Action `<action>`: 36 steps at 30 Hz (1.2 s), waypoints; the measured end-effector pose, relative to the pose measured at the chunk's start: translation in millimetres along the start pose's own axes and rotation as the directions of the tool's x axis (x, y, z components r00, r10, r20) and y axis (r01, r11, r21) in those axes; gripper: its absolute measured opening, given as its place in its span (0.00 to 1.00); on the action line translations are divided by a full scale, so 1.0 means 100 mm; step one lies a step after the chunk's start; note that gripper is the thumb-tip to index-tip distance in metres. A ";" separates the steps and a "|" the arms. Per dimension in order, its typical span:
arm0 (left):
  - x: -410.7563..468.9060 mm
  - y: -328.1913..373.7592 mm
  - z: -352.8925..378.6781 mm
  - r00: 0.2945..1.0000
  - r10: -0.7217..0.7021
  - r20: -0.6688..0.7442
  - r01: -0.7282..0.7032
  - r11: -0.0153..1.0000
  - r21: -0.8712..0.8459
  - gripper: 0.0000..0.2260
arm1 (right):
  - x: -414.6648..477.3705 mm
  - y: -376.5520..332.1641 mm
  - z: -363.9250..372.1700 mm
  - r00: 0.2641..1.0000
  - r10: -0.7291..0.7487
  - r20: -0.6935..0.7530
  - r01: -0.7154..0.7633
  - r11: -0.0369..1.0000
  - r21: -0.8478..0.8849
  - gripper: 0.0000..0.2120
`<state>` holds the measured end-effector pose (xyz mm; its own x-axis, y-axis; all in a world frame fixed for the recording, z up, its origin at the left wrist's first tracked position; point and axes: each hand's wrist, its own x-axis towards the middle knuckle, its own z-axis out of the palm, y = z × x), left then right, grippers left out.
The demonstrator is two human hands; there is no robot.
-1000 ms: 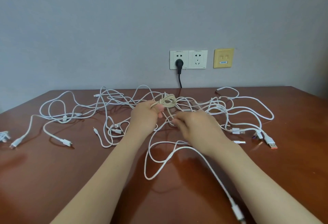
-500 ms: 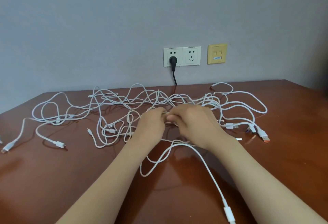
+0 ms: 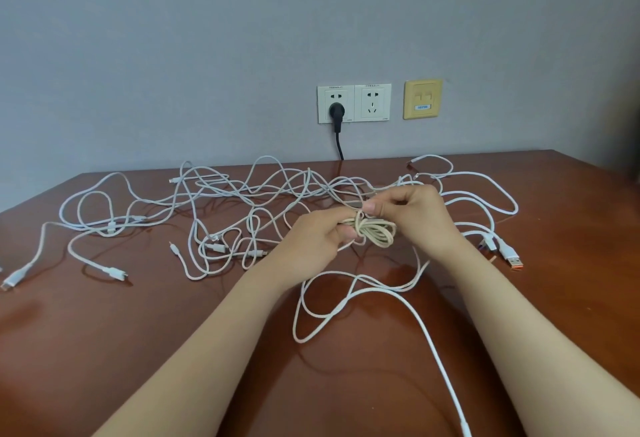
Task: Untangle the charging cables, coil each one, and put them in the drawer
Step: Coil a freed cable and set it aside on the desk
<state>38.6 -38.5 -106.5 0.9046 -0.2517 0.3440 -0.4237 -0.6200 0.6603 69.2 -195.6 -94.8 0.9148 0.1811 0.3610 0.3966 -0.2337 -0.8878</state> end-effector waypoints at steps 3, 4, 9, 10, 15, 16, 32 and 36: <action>0.02 0.00 -0.02 0.998 -0.005 -0.059 -0.003 0.991 -0.134 0.06 | 0.03 0.07 -0.01 0.999 0.038 0.007 -0.038 0.999 0.036 0.04; 0.03 0.02 -0.03 0.995 -0.013 -0.094 -0.004 0.984 -0.176 0.07 | 0.03 0.08 0.00 1.000 0.026 0.003 -0.026 1.000 0.006 0.03; 0.07 0.01 -0.11 0.944 -0.138 -0.299 0.059 0.964 -0.258 0.13 | 0.02 0.03 0.10 0.998 -0.058 -0.003 0.057 0.988 -0.143 0.09; 0.08 0.00 -0.12 0.929 -0.168 -0.329 0.076 0.958 -0.275 0.14 | 0.02 0.00 0.12 0.996 -0.092 -0.002 0.090 0.973 -0.212 0.07; 0.10 -0.03 -0.12 0.870 -0.272 -0.412 0.159 0.945 -0.287 0.15 | -0.12 -0.21 0.23 0.959 -0.249 0.132 0.268 0.657 -0.705 0.11; 0.09 -0.04 -0.12 0.861 -0.276 -0.427 0.178 0.950 -0.256 0.15 | -0.15 -0.24 0.26 0.949 -0.262 0.174 0.300 0.580 -0.757 0.11; 0.00 0.05 -0.12 0.948 -0.138 -0.288 0.189 0.969 0.158 0.04 | -0.22 -0.29 0.25 0.895 -0.321 0.310 0.442 0.539 -0.717 0.08; -0.03 0.06 -0.09 0.990 -0.044 -0.135 0.079 0.961 0.266 0.08 | -0.17 -0.28 0.21 0.926 -0.292 0.240 0.377 0.753 -0.539 0.05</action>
<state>32.3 -35.1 -97.6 0.9078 -0.1214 0.4013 -0.3227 -0.8135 0.4839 40.9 -172.7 -82.4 0.7127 0.4650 0.5252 0.6851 -0.6222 -0.3787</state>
